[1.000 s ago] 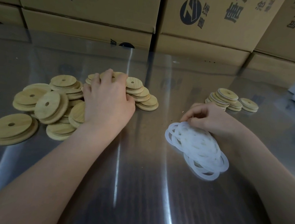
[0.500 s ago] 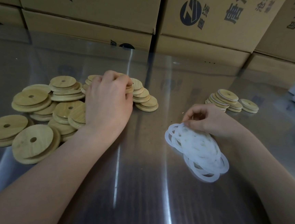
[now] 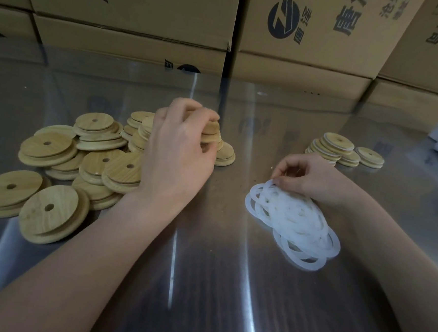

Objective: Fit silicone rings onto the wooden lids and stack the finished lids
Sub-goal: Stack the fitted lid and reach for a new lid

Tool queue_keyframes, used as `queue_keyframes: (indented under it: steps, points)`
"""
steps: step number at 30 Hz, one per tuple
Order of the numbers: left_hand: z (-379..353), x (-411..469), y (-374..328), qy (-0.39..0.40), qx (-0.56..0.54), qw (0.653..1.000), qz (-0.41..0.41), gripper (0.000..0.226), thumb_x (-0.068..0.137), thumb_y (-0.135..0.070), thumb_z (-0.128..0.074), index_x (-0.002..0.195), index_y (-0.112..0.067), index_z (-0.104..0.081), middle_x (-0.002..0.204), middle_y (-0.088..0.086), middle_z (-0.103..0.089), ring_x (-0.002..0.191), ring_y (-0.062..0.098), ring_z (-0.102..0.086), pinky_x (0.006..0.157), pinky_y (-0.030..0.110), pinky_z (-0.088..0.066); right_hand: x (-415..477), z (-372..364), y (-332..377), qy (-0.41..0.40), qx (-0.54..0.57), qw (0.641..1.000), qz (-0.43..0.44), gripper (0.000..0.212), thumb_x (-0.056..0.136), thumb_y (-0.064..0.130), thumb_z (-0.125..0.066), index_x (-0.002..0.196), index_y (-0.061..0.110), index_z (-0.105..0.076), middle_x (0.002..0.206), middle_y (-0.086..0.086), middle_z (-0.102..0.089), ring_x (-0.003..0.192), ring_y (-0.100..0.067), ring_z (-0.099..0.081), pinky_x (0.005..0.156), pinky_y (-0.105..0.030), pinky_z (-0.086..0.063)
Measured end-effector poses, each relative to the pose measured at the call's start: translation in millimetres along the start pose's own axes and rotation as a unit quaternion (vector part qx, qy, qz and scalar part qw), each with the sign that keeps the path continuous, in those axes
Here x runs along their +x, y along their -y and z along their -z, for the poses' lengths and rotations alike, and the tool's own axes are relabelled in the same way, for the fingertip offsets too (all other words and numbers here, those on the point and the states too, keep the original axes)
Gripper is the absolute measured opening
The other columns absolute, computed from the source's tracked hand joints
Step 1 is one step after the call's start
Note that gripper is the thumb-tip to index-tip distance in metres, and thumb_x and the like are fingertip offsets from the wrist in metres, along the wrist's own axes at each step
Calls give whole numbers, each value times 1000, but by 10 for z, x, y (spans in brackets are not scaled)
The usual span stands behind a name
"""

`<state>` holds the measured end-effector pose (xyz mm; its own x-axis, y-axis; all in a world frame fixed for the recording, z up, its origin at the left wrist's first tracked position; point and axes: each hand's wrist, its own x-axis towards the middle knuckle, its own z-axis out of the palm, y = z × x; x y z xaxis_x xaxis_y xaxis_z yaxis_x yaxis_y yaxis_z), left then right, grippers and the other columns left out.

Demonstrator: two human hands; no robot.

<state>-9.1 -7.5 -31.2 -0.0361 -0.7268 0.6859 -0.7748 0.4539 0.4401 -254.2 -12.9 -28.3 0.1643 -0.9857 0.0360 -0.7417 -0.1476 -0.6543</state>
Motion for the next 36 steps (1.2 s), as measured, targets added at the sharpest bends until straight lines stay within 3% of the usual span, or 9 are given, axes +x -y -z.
queue_keyframes:
  steps: [6,11,14,17,23,25,28,32,36]
  points:
    - [-32,-37,-133,30,-194,978,67,47,77,-13,-78,120,-23,-63,120,-4,-48,105,9,-49,90,17,-40,0,-4,2,-7,10,1000,8,5,87,8,-70,84,12,-71,83,-6,-71,70,-6,-62,66,-15,-51]
    - [-61,-55,-157,75,-315,934,153,32,84,-22,-73,115,-27,-65,112,-11,-63,102,-3,-58,89,12,-45,7,-17,-12,-15,20,1000,19,7,88,8,-68,84,12,-71,79,-2,-71,68,-4,-63,65,-14,-50]
    - [-79,-47,-159,92,-382,896,205,20,89,-23,-68,110,-24,-68,103,-12,-69,100,0,-64,95,26,-51,11,-21,-21,-19,26,999,24,6,89,9,-68,85,13,-70,80,-3,-72,70,-6,-65,66,-16,-51]
    - [-79,-44,-175,102,-454,841,277,14,93,-24,-65,105,-28,-71,94,-16,-70,93,-1,-67,89,32,-58,8,-25,-13,-25,23,999,35,6,90,9,-67,86,13,-70,81,-5,-72,72,-8,-65,68,-18,-53]
    - [-19,-16,-236,113,-568,701,417,17,101,-31,-50,101,-35,-67,124,1,-64,104,27,-68,73,41,-62,-13,-50,35,-49,20,997,58,6,91,7,-66,88,11,-69,81,-6,-69,69,-7,-62,66,-17,-51]
    - [-3,-19,-256,117,-600,645,458,17,102,-33,-47,113,-33,-61,129,5,-60,106,32,-66,65,42,-62,-11,-60,47,-55,16,996,66,6,90,7,-66,88,11,-69,81,-6,-68,70,-9,-60,67,-19,-50]
    - [-1,-35,-253,143,-632,585,488,43,97,-46,-51,134,-25,-52,129,9,-62,106,35,-65,59,46,-61,0,-95,58,-65,5,994,83,8,90,8,-67,86,15,-70,73,10,-64,63,1,-54,62,-11,-44]
    - [16,-40,-260,174,-613,605,476,68,69,-61,-69,121,-18,-62,107,4,-65,78,22,-63,55,35,-57,13,-154,74,-78,-20,991,106,14,88,10,-69,82,23,-68,66,24,-61,62,4,-54,61,-8,-40]
    - [-11,-48,-255,182,-585,635,470,36,75,-50,-73,85,-16,-64,79,4,-57,57,16,-49,49,26,-45,17,-214,108,-91,-46,985,139,16,88,10,-68,83,25,-67,70,19,-61,67,2,-55,65,-8,-40]
